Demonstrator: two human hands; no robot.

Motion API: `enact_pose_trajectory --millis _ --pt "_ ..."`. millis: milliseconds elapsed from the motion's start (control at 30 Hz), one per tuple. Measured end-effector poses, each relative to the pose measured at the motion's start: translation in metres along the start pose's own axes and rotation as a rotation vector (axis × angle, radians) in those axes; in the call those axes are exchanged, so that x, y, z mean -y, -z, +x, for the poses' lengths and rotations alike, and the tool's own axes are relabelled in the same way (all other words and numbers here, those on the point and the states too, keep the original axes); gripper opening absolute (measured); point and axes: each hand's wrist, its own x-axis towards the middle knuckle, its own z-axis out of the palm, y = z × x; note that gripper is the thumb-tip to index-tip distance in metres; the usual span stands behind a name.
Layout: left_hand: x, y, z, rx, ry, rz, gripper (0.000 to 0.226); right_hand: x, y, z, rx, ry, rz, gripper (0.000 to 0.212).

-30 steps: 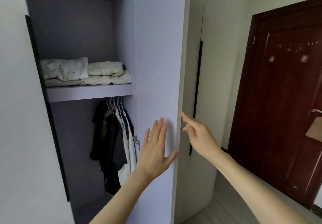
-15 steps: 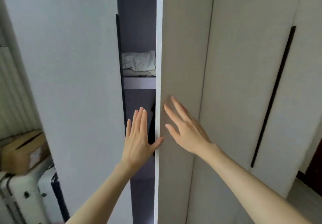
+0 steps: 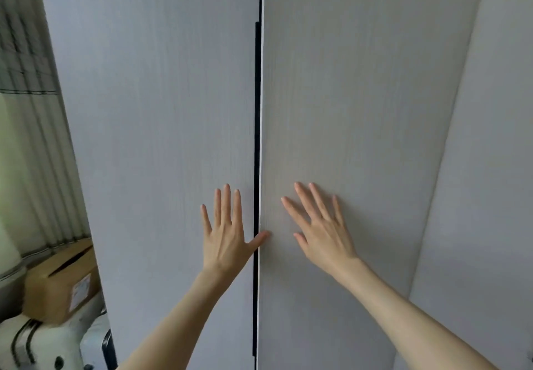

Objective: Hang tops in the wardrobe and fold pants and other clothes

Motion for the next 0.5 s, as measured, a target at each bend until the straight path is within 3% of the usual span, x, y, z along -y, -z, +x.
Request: enact_pose_trajectory --millis 233,433,500 --pt "0.028 -0.051 0.043 -0.049 -0.137 0.056 0.081 0.004 -0.054 0.044 -0.125 -0.055 -0.14 0.094" --pt "0.038 -0.083 0.053 -0.107 -0.164 0.118 0.082 -0.006 -0.076 0.048 -0.173 -0.018 -0.152 0.088" --pt "0.037 -0.086 0.053 -0.11 -0.149 0.1 0.083 -0.002 -0.075 0.045 -0.185 -0.042 -0.042 0.078"
